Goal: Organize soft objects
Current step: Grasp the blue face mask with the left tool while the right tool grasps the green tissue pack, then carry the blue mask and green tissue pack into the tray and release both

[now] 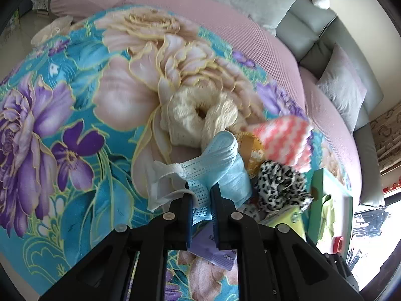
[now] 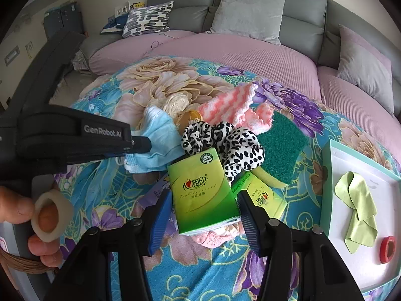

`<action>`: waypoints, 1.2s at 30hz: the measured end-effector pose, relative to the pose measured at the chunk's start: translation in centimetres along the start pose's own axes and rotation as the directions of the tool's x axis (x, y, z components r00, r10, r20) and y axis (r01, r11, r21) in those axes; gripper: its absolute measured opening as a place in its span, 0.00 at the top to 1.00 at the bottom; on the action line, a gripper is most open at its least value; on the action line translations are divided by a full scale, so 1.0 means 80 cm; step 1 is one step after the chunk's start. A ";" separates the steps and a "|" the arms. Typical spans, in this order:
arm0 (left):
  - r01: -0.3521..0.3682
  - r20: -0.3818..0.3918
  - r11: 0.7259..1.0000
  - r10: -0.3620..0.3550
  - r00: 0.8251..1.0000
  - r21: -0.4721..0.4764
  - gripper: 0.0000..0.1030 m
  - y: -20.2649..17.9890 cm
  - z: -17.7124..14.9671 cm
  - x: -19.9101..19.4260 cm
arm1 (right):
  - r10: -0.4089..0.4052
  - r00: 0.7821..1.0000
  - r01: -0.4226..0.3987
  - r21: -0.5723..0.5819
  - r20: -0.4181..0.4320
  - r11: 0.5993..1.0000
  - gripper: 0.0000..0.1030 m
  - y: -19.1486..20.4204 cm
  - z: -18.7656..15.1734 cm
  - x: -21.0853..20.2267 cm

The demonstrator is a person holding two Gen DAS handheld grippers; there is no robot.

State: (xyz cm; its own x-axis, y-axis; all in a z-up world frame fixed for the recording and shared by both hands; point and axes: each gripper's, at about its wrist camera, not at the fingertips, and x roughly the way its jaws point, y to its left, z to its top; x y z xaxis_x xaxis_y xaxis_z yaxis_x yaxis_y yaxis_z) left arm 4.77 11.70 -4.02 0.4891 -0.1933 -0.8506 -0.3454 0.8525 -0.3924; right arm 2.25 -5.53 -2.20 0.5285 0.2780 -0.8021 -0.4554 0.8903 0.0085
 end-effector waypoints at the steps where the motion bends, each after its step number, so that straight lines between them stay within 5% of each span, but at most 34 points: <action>1: 0.004 0.014 1.000 -0.004 1.000 0.001 0.88 -0.001 0.001 -0.006 | 0.002 1.000 -0.002 0.002 0.005 1.000 0.46 0.000 0.000 -0.002; 17: 0.032 0.219 0.999 -0.038 0.975 0.030 0.88 -0.018 0.011 -0.092 | 0.018 0.993 -0.022 0.038 0.115 0.999 0.47 -0.014 0.004 -0.051; 28: 0.082 0.218 0.986 -0.113 0.969 0.147 0.88 -0.085 -0.003 -0.096 | -0.069 0.989 0.044 0.181 0.134 0.983 0.47 -0.088 -0.005 -0.069; 36: 0.140 0.152 0.947 -0.190 0.970 0.290 0.88 -0.159 -0.029 -0.072 | -0.176 0.978 0.127 0.348 0.112 0.929 0.47 -0.176 -0.026 -0.083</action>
State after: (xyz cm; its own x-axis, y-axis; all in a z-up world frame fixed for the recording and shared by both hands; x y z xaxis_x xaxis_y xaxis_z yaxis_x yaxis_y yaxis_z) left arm 4.51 0.88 5.05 0.6618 -0.2756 -0.6972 -0.0266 0.9208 -0.3892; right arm 3.67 -20.65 1.80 0.6771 0.1555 -0.7193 -0.1065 0.9878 0.1133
